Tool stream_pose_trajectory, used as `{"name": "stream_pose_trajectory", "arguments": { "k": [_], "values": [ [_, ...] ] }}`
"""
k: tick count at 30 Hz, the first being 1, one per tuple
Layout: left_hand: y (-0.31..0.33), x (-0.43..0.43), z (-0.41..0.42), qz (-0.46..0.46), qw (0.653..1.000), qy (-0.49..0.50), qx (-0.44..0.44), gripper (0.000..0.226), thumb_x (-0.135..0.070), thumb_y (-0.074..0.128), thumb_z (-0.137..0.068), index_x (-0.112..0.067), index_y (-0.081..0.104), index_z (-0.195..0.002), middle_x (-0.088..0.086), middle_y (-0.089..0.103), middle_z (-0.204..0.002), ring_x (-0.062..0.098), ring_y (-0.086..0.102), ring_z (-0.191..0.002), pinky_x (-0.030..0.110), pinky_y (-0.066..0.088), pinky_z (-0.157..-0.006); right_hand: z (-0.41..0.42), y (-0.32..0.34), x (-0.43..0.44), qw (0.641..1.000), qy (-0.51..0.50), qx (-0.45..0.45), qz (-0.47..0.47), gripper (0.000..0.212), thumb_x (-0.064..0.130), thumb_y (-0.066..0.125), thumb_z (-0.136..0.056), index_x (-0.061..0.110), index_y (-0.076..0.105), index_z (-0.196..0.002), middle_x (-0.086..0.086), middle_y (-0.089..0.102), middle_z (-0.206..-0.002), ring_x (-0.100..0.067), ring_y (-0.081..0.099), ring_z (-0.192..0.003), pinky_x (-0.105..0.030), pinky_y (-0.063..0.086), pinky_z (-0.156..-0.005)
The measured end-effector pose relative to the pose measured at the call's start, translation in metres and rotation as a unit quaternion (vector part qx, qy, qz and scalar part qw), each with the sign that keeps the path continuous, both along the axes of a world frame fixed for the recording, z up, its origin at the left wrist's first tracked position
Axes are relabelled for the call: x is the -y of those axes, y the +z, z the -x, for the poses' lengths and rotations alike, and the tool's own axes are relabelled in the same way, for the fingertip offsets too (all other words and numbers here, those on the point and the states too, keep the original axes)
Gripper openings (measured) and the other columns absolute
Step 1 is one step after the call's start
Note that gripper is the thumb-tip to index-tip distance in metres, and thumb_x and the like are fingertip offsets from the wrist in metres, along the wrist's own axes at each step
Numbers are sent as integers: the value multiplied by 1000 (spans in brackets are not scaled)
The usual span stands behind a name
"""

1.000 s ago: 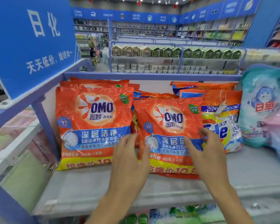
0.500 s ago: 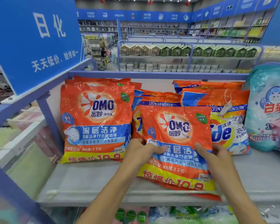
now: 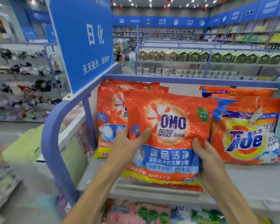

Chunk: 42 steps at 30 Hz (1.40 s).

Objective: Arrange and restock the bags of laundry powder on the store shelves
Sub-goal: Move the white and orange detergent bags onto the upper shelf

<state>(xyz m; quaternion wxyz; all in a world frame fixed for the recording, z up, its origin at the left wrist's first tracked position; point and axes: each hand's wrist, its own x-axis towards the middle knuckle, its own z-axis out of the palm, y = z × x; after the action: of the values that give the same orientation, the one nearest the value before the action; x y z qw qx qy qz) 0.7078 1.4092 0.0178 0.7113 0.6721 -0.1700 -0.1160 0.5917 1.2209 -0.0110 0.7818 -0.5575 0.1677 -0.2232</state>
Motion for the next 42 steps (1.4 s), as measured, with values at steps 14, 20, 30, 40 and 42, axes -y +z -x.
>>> {"name": "stream_pose_trajectory", "arguments": {
  "k": [14, 20, 30, 40, 42],
  "values": [
    [17, -51, -66, 59, 966, 252, -6, 32, -52, 74, -87, -20, 73, -92, -5, 79, -80, 15, 77, -72, 41, 62, -79, -107, 33, -57, 998, 21, 16, 64, 20, 30, 66, -99, 17, 70, -114, -7, 79, -105, -25, 77, -94, -41, 62, -84],
    [12, -52, -73, 96, 964, 237, -67, 30, -45, 77, -86, -18, 74, -99, -3, 80, -83, 18, 78, -73, 44, 62, -80, -105, 32, -45, 998, -1, 16, 67, 18, 26, 58, -104, 17, 73, -110, -6, 80, -94, -17, 76, -76, -28, 62, -65],
    [20, -45, -77, 115, 955, 266, -62, 30, -54, 63, -94, -26, 69, -85, -12, 78, -77, 8, 75, -68, 36, 60, -76, -95, 40, -44, 998, -35, 12, 58, 23, 35, 65, -99, 16, 76, -90, -1, 78, -82, -11, 74, -71, -22, 58, -61],
    [-29, -79, -14, -124, 986, 110, -3, 96, -50, 96, -57, -37, 40, -134, -12, 67, -121, 13, 70, -105, 48, 58, -91, -29, -13, -61, 930, 167, -166, 283, 90, 40, 101, -50, 40, 53, -126, 26, 73, -112, 3, 72, -97, -21, 58, -83],
    [-43, -83, -14, -154, 985, 81, 13, 128, -56, 101, -37, -47, 28, -141, -9, 59, -138, 18, 60, -126, 53, 51, -102, -30, -26, -64, 924, 154, -167, 309, 97, 27, 103, -51, 42, 48, -130, 30, 70, -114, 3, 70, -102, -29, 57, -92]
  ]
}}
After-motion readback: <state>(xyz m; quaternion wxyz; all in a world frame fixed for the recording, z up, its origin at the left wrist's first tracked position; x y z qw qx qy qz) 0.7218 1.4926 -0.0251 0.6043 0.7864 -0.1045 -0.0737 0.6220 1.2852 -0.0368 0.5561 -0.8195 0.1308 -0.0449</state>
